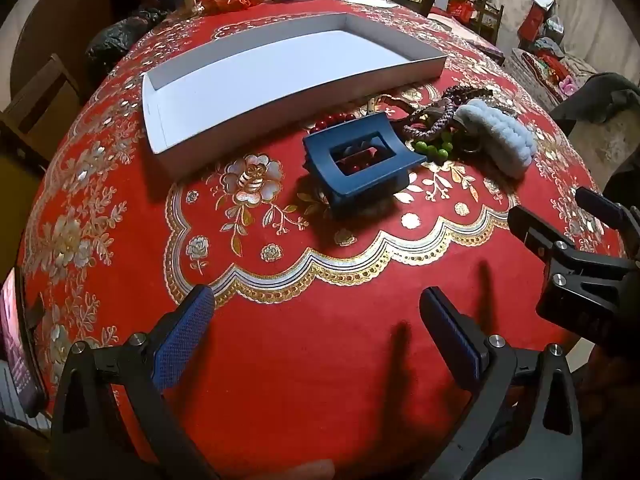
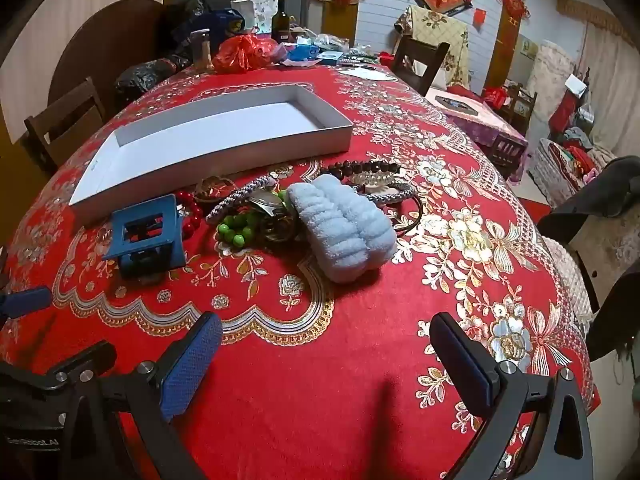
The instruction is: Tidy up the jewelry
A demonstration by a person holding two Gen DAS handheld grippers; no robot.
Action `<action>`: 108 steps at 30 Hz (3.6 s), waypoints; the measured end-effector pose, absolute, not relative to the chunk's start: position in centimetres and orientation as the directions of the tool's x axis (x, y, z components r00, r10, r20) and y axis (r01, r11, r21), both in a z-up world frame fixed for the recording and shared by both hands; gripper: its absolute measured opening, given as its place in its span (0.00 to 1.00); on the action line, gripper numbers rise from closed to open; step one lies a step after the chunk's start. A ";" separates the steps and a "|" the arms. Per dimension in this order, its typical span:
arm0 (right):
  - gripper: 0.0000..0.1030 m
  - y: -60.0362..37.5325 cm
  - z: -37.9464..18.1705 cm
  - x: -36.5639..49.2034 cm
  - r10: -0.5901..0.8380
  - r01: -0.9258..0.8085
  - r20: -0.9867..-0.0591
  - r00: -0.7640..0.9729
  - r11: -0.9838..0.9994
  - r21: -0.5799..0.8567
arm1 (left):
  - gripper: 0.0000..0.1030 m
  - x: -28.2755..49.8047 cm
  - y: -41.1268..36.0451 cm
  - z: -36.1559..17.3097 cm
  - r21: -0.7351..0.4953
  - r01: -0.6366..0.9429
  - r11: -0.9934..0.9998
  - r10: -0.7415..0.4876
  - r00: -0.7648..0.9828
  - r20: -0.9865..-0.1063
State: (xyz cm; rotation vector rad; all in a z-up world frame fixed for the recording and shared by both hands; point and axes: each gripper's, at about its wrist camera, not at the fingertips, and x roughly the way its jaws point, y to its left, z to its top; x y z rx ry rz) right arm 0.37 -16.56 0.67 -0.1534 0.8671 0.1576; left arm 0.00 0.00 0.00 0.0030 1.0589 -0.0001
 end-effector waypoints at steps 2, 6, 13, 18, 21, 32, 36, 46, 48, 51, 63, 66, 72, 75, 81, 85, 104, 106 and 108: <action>1.00 -16.6 0.7 0.4 0.076 -0.200 -0.766 0.638 0.977 -0.069 | 1.00 0.0 0.0 0.0 0.000 0.001 1.000 -0.001 0.489 -0.872; 1.00 -16.6 0.6 0.4 0.076 -0.200 -0.767 0.637 0.977 -0.069 | 1.00 0.0 0.4 -0.6 0.001 0.001 1.000 0.001 0.484 -0.875; 1.00 -16.6 0.6 0.5 0.076 -0.198 -0.767 0.638 0.978 -0.068 | 1.00 0.1 0.9 -1.0 -0.001 -0.001 1.000 0.000 0.483 -0.875; 1.00 -16.5 0.5 0.5 0.075 -0.198 -0.769 0.635 0.978 -0.068 | 1.00 0.2 0.2 -0.7 0.009 -0.007 1.000 0.011 0.477 -0.879; 1.00 -16.4 0.6 0.5 0.076 -0.200 -0.769 0.634 0.977 -0.069 | 1.00 0.2 0.2 -0.7 0.012 -0.007 1.000 0.014 0.476 -0.879; 1.00 -16.5 0.4 0.6 0.074 -0.200 -0.771 0.632 0.977 -0.071 | 1.00 0.2 0.0 -0.8 0.010 -0.005 1.000 0.011 0.475 -0.880; 1.00 -16.5 0.4 0.6 0.074 -0.199 -0.770 0.633 0.978 -0.069 | 1.00 0.1 0.0 -0.9 0.010 -0.008 1.000 0.013 0.476 -0.879; 1.00 -16.6 0.4 0.6 0.073 -0.198 -0.771 0.633 0.978 -0.069 | 1.00 -0.1 0.0 -1.0 0.007 -0.009 1.000 0.011 0.473 -0.881; 1.00 -16.6 0.4 0.6 0.074 -0.198 -0.771 0.633 0.978 -0.069 | 1.00 -0.2 0.1 -1.1 0.006 -0.011 1.000 0.011 0.471 -0.882; 1.00 -16.6 0.4 0.6 0.073 -0.199 -0.770 0.633 0.978 -0.070 | 1.00 -0.3 0.2 -1.2 0.006 -0.014 1.000 0.012 0.469 -0.883; 1.00 -16.7 0.4 0.6 0.071 -0.197 -0.771 0.633 0.978 -0.072 | 1.00 -0.3 0.4 -1.7 -0.006 -0.015 1.000 0.002 0.458 -0.889; 1.00 -16.5 0.6 0.6 0.066 -0.197 -0.768 0.637 0.977 -0.079 | 1.00 -0.3 0.5 -1.7 -0.007 -0.013 1.000 0.000 0.466 -0.885; 1.00 -16.7 1.1 0.4 0.028 -0.163 -0.763 0.646 0.981 -0.103 | 1.00 -0.3 0.5 -1.8 -0.012 -0.010 1.000 -0.006 0.480 -0.877; 1.00 -17.5 2.2 -0.3 0.020 -0.119 -0.768 0.641 0.990 -0.073 | 1.00 -0.5 0.6 -1.8 -0.012 -0.014 1.000 -0.003 0.493 -0.870; 1.00 -18.2 6.8 -2.1 0.002 -0.080 -0.750 0.662 0.994 -0.068 | 1.00 -0.7 0.5 -1.8 -0.011 0.000 1.000 -0.010 0.499 -0.867; 1.00 -17.8 9.5 -3.3 -0.005 -0.111 -0.724 0.690 0.987 -0.113 | 1.00 -0.8 0.6 -1.7 -0.011 0.001 1.000 -0.010 0.498 -0.867; 1.00 -20.6 2.3 3.6 0.132 -0.112 -0.807 0.576 0.990 0.082 | 1.00 -0.1 1.5 0.0 -0.089 0.041 0.995 -0.097 0.568 -0.817; 1.00 -20.7 2.2 3.9 0.127 -0.111 -0.807 0.576 0.991 0.076 | 1.00 1.1 1.2 0.5 -0.095 0.055 0.994 -0.110 0.578 -0.809; 1.00 -20.6 1.8 4.1 0.120 -0.112 -0.815 0.567 0.991 0.069 | 1.00 2.8 0.7 0.5 -0.083 0.062 0.995 -0.103 0.579 -0.809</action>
